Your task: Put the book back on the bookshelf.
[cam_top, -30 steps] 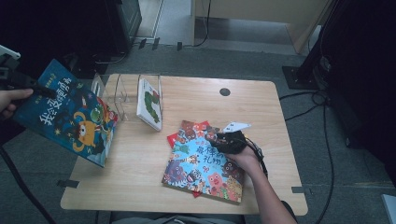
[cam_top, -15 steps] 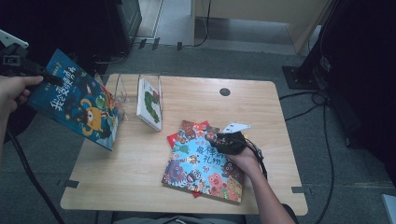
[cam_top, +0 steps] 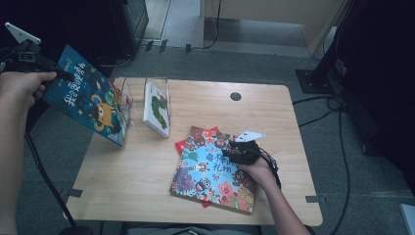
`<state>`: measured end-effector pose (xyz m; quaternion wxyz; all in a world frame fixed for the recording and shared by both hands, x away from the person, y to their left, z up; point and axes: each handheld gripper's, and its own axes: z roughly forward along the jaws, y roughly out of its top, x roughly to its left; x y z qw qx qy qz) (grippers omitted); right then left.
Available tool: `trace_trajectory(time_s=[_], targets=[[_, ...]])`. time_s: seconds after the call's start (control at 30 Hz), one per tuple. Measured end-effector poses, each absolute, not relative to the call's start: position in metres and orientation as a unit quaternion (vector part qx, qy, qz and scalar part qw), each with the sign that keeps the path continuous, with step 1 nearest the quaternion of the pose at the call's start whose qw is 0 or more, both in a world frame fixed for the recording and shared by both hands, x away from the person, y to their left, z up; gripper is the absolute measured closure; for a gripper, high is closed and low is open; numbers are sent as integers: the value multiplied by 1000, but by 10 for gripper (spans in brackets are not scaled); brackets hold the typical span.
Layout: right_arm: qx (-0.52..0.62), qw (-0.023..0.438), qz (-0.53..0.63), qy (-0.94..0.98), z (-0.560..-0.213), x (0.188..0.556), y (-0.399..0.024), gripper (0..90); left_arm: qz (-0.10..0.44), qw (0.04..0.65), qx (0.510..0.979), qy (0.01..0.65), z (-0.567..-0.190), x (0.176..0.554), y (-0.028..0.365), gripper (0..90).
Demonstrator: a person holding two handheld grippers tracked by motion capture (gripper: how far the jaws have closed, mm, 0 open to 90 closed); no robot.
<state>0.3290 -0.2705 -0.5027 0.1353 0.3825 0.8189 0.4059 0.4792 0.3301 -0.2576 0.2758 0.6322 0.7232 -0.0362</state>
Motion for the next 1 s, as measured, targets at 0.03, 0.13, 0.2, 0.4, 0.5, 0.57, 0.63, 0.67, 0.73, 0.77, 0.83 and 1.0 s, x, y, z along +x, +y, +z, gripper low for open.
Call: trace_trajectory(time_s=[0.03, 0.13, 0.2, 0.4, 0.5, 0.57, 0.63, 0.67, 0.73, 0.77, 0.83, 1.0], targets=[[383, 136, 409, 817, -503, 327, -272, 502, -39, 276, 633, 722, -259, 481, 329, 827], [383, 140, 412, 815, -504, 323, -276, 500, -42, 280, 632, 721, -264, 485, 328, 821], [384, 144, 411, 814, -505, 321, -277, 498, -46, 283, 630, 722, -265, 485, 331, 815], [381, 154, 412, 813, -506, 317, -278, 489, -51, 315, 613, 722, -266, 481, 343, 783], [388, 150, 413, 810, -506, 315, -281, 489, -50, 327, 609, 721, -260, 478, 347, 718], [392, 150, 416, 807, -506, 315, -282, 489, -50, 330, 610, 718, -256, 475, 349, 680], [394, 149, 416, 806, -506, 314, -283, 489, -49, 329, 608, 721, -251, 472, 352, 656], [394, 149, 417, 806, -506, 314, -283, 489, -46, 324, 610, 722, -248, 471, 352, 643], [396, 147, 417, 805, -506, 314, -284, 489, -44, 322, 612, 721, -242, 467, 354, 620], [396, 146, 417, 805, -506, 314, -285, 490, -43, 321, 612, 721, -239, 464, 354, 601], [396, 146, 414, 806, -505, 313, -287, 493, -29, 314, 616, 722, -230, 458, 356, 592], [405, 139, 414, 803, -504, 313, -294, 499, -14, 326, 628, 707, -204, 441, 351, 571]])
